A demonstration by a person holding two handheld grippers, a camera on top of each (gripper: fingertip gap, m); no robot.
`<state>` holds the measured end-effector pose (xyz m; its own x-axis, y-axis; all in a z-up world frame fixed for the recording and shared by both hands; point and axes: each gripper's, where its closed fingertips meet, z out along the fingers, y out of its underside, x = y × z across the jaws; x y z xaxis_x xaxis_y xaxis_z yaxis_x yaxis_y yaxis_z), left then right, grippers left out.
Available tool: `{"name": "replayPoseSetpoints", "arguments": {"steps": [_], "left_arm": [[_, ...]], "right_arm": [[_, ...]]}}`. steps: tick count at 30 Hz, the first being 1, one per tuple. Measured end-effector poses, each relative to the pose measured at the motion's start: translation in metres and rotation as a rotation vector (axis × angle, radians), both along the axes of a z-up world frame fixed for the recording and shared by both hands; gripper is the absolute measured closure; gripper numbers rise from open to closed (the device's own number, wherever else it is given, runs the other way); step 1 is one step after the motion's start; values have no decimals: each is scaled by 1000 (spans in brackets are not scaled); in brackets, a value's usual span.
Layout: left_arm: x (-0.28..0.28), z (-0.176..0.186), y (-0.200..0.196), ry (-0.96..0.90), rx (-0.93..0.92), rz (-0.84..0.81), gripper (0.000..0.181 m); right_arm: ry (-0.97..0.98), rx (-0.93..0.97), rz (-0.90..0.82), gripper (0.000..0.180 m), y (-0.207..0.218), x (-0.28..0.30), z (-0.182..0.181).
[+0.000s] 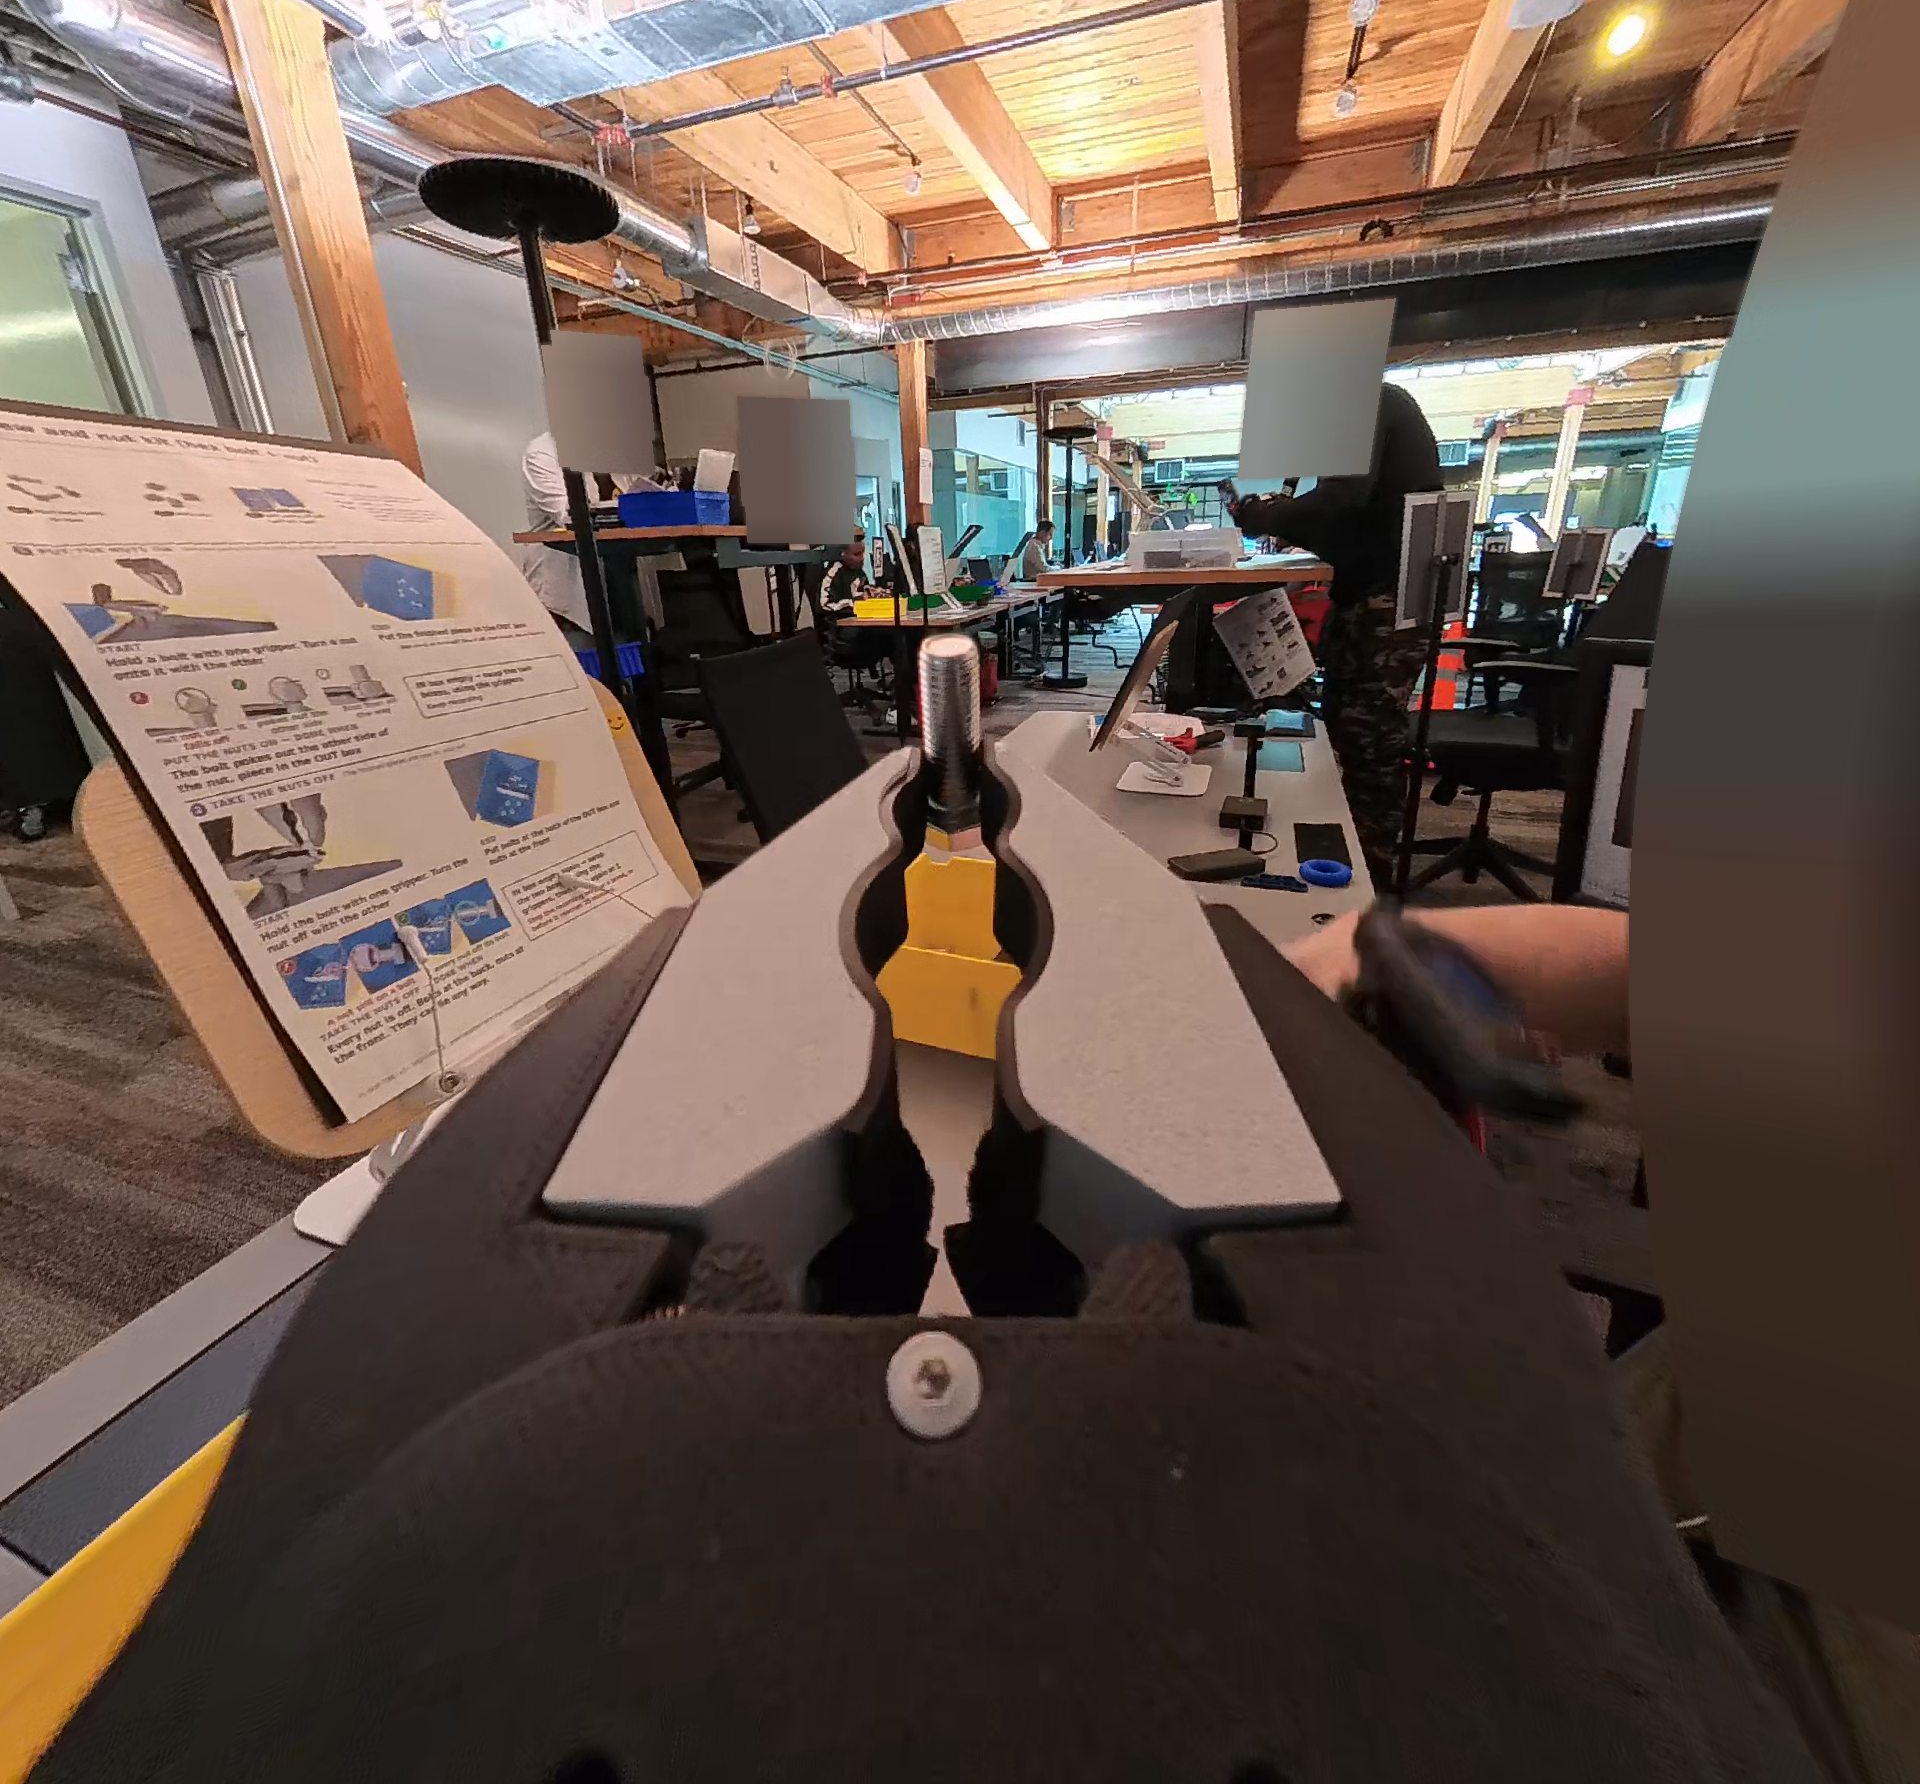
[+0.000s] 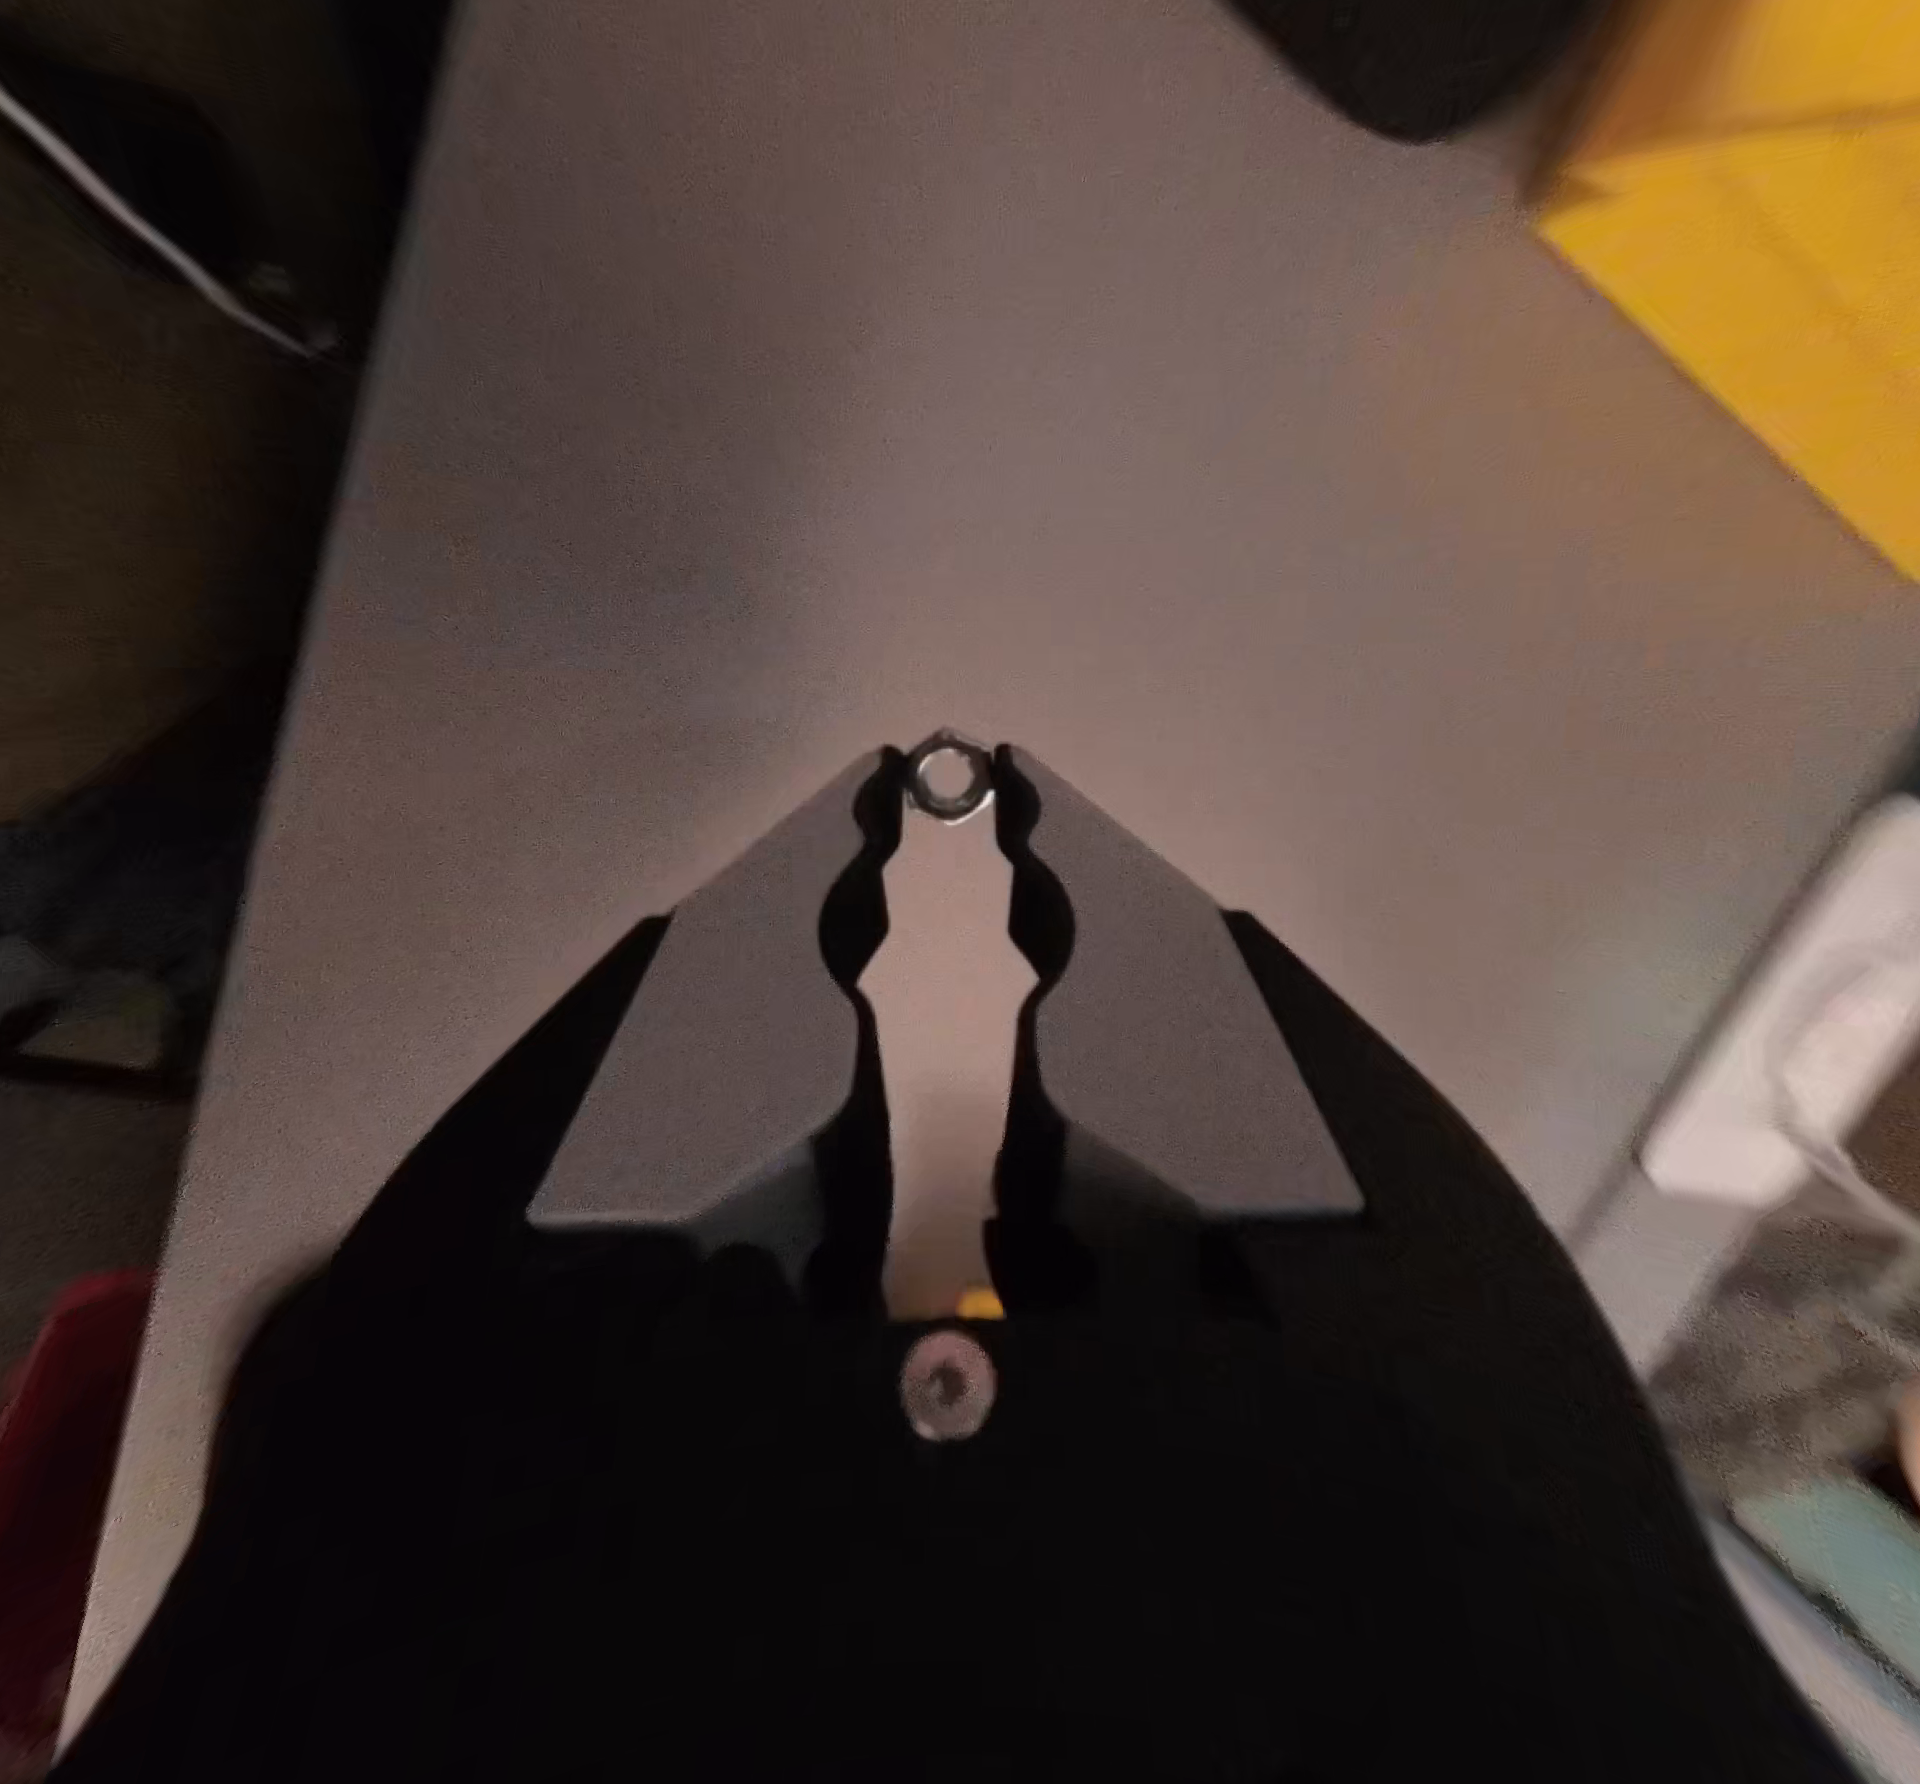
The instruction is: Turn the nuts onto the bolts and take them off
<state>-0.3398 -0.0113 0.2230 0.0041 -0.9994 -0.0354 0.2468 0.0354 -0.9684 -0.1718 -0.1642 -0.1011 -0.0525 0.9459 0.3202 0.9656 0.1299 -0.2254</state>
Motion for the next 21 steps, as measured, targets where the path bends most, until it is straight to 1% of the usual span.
{"name": "replayPoseSetpoints", "arguments": {"steps": [1, 3, 4, 5, 6, 7, 9, 10, 12, 15, 17, 18, 20, 21], "left_arm": [[1, -1, 1, 3, -2, 2, 173], [2, -2, 5, 8, -10, 6, 173], [3, -3, 7, 13, -15, 10, 173], [5, -4, 9, 18, -20, 12, 173], [6, -5, 10, 24, -24, 13, 174], [8, -6, 12, 31, -29, 13, 174], [14, -8, 13, 47, -45, 6, 174], [18, -9, 12, 54, -51, 0, 174], [29, -11, 10, 77, -55, -18, 174], [52, -18, 4, 129, -52, -49, 174], [72, -25, 0, 175, -57, -79, 173], [84, -30, -3, 203, -58, -102, 173], [109, -43, -11, 277, -58, -155, 173], [124, -53, -17, 327, -53, -185, 173]], "right_arm": [[56, 117, -89, 163, 17, 22, 34], [215, 288, -308, 164, 41, 81, 101], [286, 338, -421, 164, 50, 116, 124], [336, 360, -531, 164, 56, 153, 135], [367, 352, -638, 164, 60, 190, 133], [376, 310, -753, 164, 63, 225, 120], [313, 186, -978, 164, 61, 281, 75], [269, 124, -1037, 164, 59, 296, 51], [235, 43, -1059, 164, 58, 305, 13], [172, -16, -1084, 163, 64, 314, -21], [182, -68, -1112, 159, 67, 318, -32], [202, -73, -1129, 158, 69, 320, -30], [277, -26, -1147, 154, 72, 321, -10], [340, 17, -1130, 152, 73, 314, 8]]}}
